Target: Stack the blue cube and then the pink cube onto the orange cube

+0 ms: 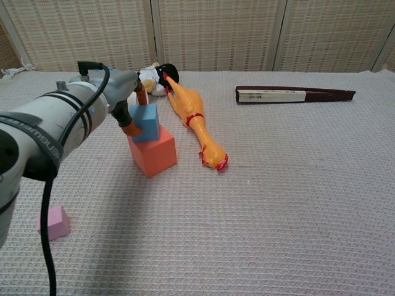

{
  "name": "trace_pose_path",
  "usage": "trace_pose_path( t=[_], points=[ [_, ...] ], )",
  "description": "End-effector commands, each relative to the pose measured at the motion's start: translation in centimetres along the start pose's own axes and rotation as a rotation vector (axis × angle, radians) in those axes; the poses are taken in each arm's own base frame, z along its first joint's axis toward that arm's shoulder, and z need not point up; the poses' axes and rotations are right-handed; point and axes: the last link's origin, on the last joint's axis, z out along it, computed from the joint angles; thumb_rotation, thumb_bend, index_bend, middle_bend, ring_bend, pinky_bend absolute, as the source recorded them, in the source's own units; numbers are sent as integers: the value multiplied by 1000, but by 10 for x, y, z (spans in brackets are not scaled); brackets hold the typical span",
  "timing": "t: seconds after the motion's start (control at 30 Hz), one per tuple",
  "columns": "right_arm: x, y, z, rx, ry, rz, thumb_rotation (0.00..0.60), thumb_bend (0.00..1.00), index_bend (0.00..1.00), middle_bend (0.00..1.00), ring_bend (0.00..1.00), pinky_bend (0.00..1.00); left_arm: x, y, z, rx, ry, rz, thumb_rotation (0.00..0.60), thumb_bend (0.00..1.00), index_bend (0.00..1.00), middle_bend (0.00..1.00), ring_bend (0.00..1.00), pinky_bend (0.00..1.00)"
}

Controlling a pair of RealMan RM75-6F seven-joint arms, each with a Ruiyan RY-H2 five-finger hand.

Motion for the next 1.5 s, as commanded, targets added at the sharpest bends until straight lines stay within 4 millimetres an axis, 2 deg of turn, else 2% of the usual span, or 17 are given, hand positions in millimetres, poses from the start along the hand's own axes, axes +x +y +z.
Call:
trace_pose_path(
  t=[0.03, 0.1, 0.17, 0.47, 0.6, 0.7, 0.9, 0.97, 1.17, 1.3, 1.5],
  points=[
    [0, 0, 0, 0, 0, -1, 600, 116, 0, 0, 0, 0, 1, 0, -1, -5, 2, -3, 600, 320, 323, 1000, 1000, 1000],
    [0, 0, 0, -2, 1, 0, 600, 115, 0, 0, 0, 0, 1, 1, -2, -11, 4, -6, 600, 320, 210, 1000, 1000, 1000],
    [0, 0, 0, -1, 2, -1, 600, 116, 0, 0, 0, 0, 1, 1, -3, -14, 2, -9, 600, 319, 170, 1000, 1000, 1000],
    [1, -1, -1, 1, 6, -2, 600, 116, 0, 0, 0, 0, 3, 0, -4, -20, 6, -13, 600, 318, 151, 1000, 1000, 1000],
    [0, -1, -1, 1, 4, -3, 600, 116, 0, 0, 0, 0, 6, 1, -12, -44, 17, -16, 600, 318, 150, 1000, 1000, 1000],
    [0, -1, -2, 1, 4, -4, 600, 115, 0, 0, 0, 0, 10, -2, -25, -85, 37, -16, 600, 318, 143, 1000, 1000, 1000],
    [0, -2, -3, 5, 6, -5, 600, 115, 0, 0, 0, 0, 12, -28, -76, -205, 58, -66, 600, 321, 141, 1000, 1000, 1000],
    [0, -3, -4, 8, 5, -7, 600, 115, 0, 0, 0, 0, 7, -40, -93, -236, 39, -90, 600, 320, 148, 1000, 1000, 1000],
    [-2, -6, -4, 16, 4, -16, 600, 116, 0, 0, 0, 0, -20, -72, -127, -265, -52, -142, 600, 317, 172, 1000, 1000, 1000],
    [-5, -9, -4, 23, -2, -22, 600, 115, 0, 0, 0, 0, -40, -85, -134, -260, -99, -149, 600, 318, 174, 1000, 1000, 1000],
    [-8, -11, -4, 31, -12, -30, 600, 116, 0, 0, 0, 0, -68, -94, -133, -219, -172, -185, 600, 309, 174, 1000, 1000, 1000]
  ],
)
